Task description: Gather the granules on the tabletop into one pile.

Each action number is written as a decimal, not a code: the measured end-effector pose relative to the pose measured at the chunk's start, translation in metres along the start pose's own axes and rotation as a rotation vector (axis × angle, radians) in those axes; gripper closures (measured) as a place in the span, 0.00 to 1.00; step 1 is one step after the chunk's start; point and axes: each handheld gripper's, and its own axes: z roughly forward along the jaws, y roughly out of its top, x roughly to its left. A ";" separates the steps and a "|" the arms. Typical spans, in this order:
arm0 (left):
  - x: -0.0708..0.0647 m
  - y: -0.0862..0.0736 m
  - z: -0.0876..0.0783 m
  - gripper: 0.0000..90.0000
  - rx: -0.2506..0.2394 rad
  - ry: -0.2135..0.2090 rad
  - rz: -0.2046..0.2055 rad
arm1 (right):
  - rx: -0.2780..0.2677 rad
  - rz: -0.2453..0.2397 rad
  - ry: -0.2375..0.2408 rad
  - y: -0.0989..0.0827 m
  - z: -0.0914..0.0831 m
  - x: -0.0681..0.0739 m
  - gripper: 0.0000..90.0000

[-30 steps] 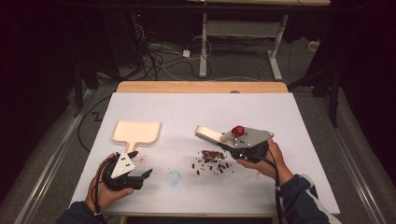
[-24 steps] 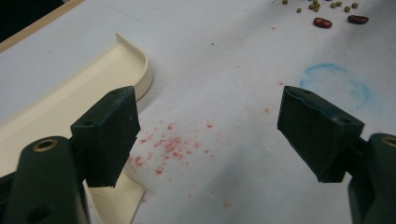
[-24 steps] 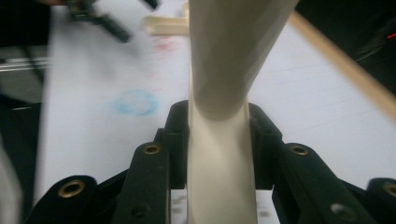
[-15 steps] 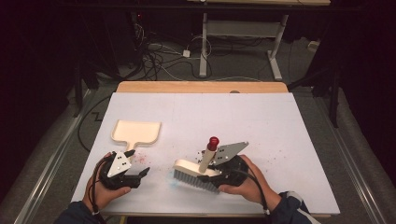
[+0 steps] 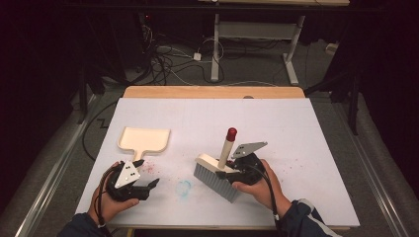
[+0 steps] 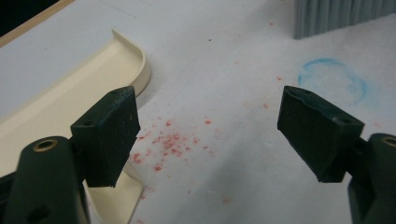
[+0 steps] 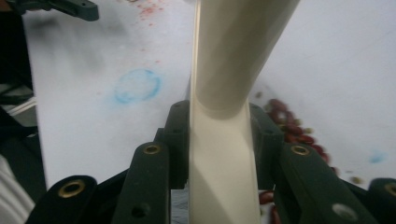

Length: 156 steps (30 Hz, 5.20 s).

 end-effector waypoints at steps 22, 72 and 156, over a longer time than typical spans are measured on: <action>-0.002 0.001 0.000 0.22 0.000 -0.003 0.020 | 0.036 -0.466 0.201 -0.026 -0.055 0.007 0.75; -0.003 0.000 0.002 0.23 0.009 -0.037 -0.002 | -0.146 0.287 -0.212 0.017 0.035 0.006 0.75; 0.000 0.003 -0.001 0.23 -0.008 -0.020 -0.011 | -0.186 -0.195 -0.105 -0.037 -0.096 0.006 0.75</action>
